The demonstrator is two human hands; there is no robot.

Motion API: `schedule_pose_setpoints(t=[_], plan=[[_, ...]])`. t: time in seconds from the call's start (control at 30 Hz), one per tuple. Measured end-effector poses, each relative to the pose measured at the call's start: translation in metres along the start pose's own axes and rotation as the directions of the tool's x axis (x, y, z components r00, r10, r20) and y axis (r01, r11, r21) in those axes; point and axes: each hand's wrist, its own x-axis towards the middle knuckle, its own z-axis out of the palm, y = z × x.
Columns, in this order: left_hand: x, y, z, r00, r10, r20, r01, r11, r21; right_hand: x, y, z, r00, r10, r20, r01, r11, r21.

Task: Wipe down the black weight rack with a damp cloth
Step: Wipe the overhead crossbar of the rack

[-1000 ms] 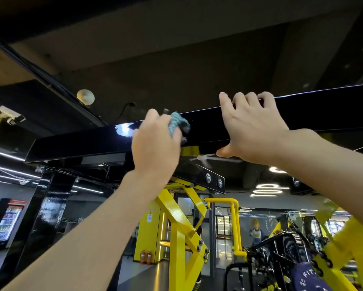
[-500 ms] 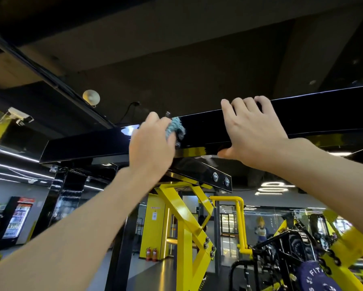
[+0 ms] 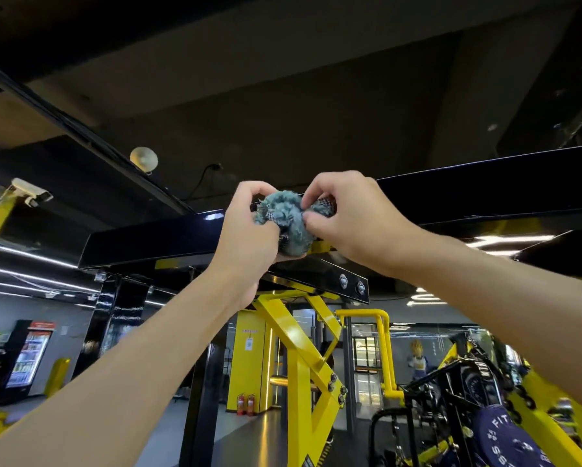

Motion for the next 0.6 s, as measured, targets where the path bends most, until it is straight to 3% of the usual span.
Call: schedule_pose_setpoints(t=[0.1,0.17,0.3,0.5,0.6], plan=[[0.001,0.007,0.007,0.978,0.203,-0.034,-0.187,0.944,0.271,0.005,0.001,-0.008,0.989,0.101,-0.106,-0.098,0.995,0.035],[0.002,0.017,0.017,0.972,0.229,0.041,-0.231,0.924,0.306,0.008,0.000,-0.011,0.974,0.161,-0.161,-0.143,0.983,0.116],[0.006,0.029,0.030,0.971,0.134,0.199,-0.195,0.925,0.327,0.008,-0.006,-0.011,0.956,0.244,-0.165,-0.188,0.937,0.295],[0.012,0.019,0.034,0.962,0.000,0.273,-0.022,0.997,0.078,0.003,-0.015,-0.023,0.918,0.391,-0.063,-0.279,0.751,0.598],[0.019,0.013,0.037,0.950,-0.026,0.311,-0.035,0.982,0.187,0.002,-0.016,-0.027,0.924,0.382,0.012,-0.306,0.721,0.621]])
